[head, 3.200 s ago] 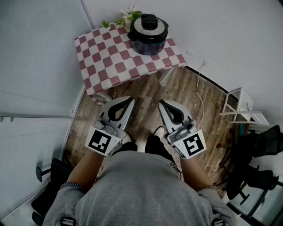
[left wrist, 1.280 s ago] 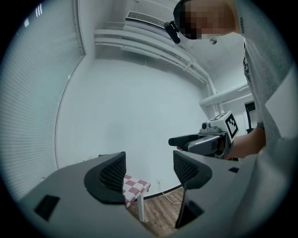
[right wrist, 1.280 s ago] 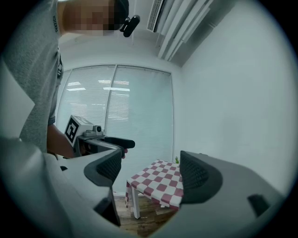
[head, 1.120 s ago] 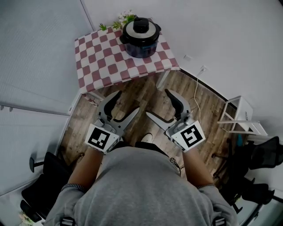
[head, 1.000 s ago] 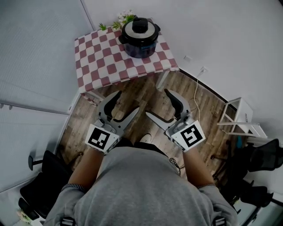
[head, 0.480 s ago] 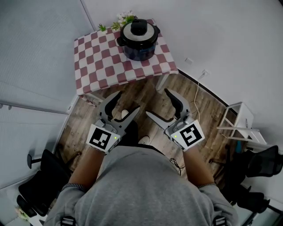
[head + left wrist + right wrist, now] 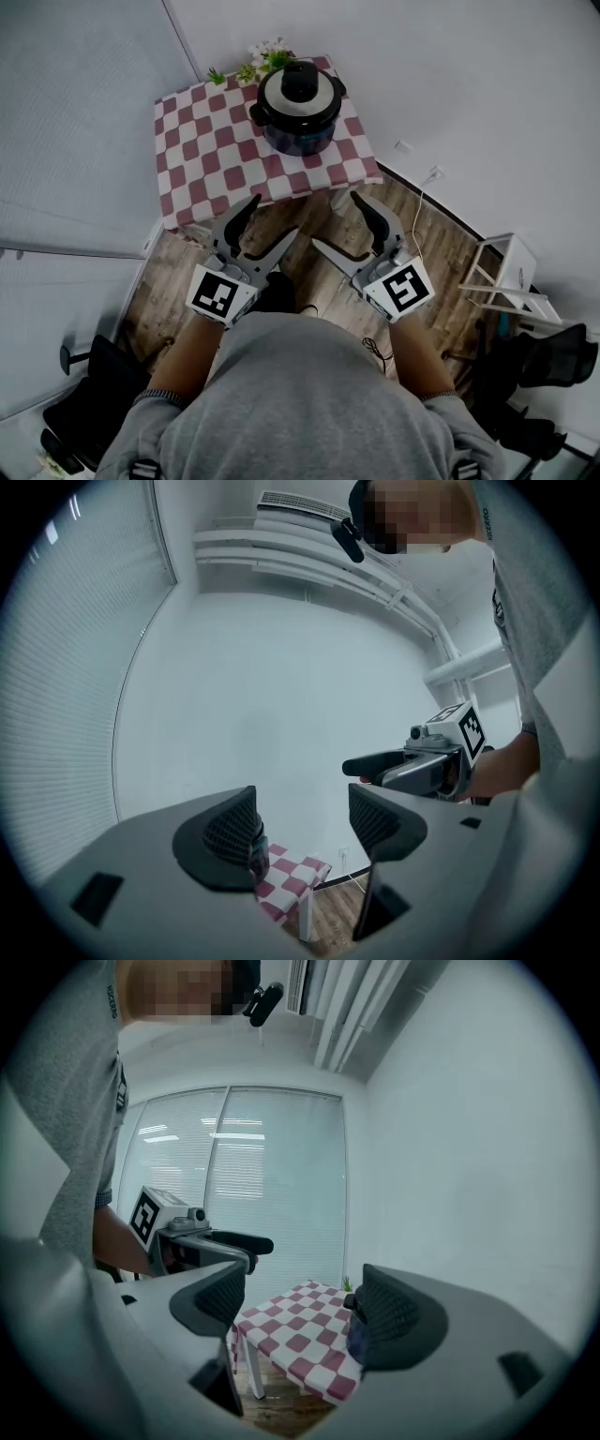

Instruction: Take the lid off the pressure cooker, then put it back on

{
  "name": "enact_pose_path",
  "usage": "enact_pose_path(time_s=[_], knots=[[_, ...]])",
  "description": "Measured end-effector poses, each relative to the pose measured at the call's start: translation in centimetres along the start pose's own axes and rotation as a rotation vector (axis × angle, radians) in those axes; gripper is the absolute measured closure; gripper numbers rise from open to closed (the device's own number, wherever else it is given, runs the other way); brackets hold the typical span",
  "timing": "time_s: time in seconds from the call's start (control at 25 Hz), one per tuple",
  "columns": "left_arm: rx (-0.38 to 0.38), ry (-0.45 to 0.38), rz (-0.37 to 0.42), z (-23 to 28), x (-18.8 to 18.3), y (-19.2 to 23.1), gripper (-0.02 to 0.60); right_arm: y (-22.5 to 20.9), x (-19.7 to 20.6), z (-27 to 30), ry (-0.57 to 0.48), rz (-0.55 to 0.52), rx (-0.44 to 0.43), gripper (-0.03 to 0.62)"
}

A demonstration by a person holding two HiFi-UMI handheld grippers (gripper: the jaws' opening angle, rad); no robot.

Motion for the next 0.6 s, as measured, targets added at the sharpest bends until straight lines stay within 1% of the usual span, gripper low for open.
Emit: enact_pose_path(time_s=[0.08,0.24,0.6], knots=[[0.007,-0.015,0.003,1.0,-0.4,1.7,0.250,-1.0,-0.3,1.6,0.006,0.000,0.002,0.192],[0.013,0.015,-0.007,2.5,-0.1,5.3,0.250,-2.8,-0.8,5.2,0.022,0.011,0.004,0.191],[0.050,0.007,-0.018,5.4,0.2,12.9,0.250,-6.0,-2.2,12.1,0.049,0.012,0.045,0.189]])
Point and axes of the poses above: the fingertips, and each gripper's own axes: z forward along the fingers, y to its left, x out of its underside, the point moved 3 cm from there along -z, backward along the fingers, and after that the axes turned 1 degree about z, right-handed, at the moved point
